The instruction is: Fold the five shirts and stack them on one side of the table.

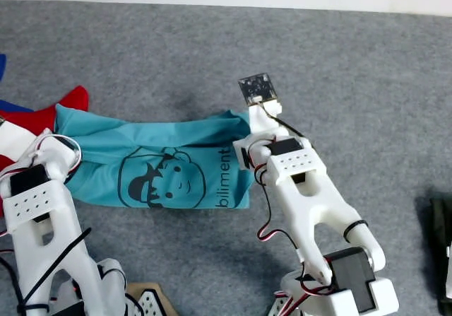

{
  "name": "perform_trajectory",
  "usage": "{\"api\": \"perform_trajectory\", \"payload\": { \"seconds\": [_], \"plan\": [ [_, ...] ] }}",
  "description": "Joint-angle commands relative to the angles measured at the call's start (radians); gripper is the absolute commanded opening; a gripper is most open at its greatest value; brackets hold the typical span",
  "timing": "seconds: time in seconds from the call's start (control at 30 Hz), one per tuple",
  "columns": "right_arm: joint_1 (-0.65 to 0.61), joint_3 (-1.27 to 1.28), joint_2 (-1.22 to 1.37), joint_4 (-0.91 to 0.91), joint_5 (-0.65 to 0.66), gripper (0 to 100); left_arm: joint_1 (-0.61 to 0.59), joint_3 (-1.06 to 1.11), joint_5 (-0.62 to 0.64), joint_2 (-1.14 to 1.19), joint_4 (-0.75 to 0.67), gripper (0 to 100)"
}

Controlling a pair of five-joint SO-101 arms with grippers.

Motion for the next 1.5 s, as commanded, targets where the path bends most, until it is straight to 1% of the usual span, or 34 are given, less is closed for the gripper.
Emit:
{"api": "perform_trajectory", "payload": {
  "seconds": [0.0, 0.23, 0.3, 0.4, 0.47, 0.63, 0.77, 0.9, 1.07, 1.3, 1.4, 1.47],
  "plan": [
    [0.028, -0.007, -0.013, -0.016, -0.005, 0.5, 0.018, -0.004, 0.005, -0.025, -0.017, 1],
    [0.085, -0.048, -0.027, -0.007, -0.005, 0.6, 0.018, -0.010, 0.006, -0.030, -0.018, 1],
    [0.101, -0.071, -0.077, 0.035, -0.005, 0.6, 0.018, -0.035, 0.008, -0.033, -0.026, 1],
    [0.108, -0.116, -0.205, 0.137, -0.005, 0.6, 0.019, -0.133, 0.008, -0.030, -0.011, 1],
    [0.107, -0.136, -0.312, 0.194, -0.005, 0.6, 0.038, -0.229, 0.008, -0.028, 0.061, 1],
    [0.085, -0.199, -0.582, 0.341, -0.003, 0.6, 0.077, -0.493, 0.003, -0.031, 0.318, 1],
    [0.038, -0.298, -0.743, 0.518, 0.058, 0.6, 0.074, -0.684, 0.003, -0.033, 0.483, 1],
    [0.022, -0.435, -0.820, 0.682, 0.071, 0.6, 0.071, -0.866, 0.003, -0.033, 0.631, 1],
    [0.022, -0.616, -0.826, 0.832, 0.072, 0.6, 0.074, -1.092, 0.003, -0.033, 0.799, 1],
    [0.022, -0.895, -0.826, 0.943, 0.078, 0.6, 0.071, -1.400, 0.006, -0.033, 0.945, 1],
    [0.022, -0.993, -0.829, 0.943, 0.144, 0.6, 0.064, -1.512, 0.008, -0.033, 0.950, 1],
    [0.022, -1.058, -0.828, 0.938, 0.178, 0.6, 0.008, -1.584, 0.011, -0.035, 0.950, 1]
  ]
}}
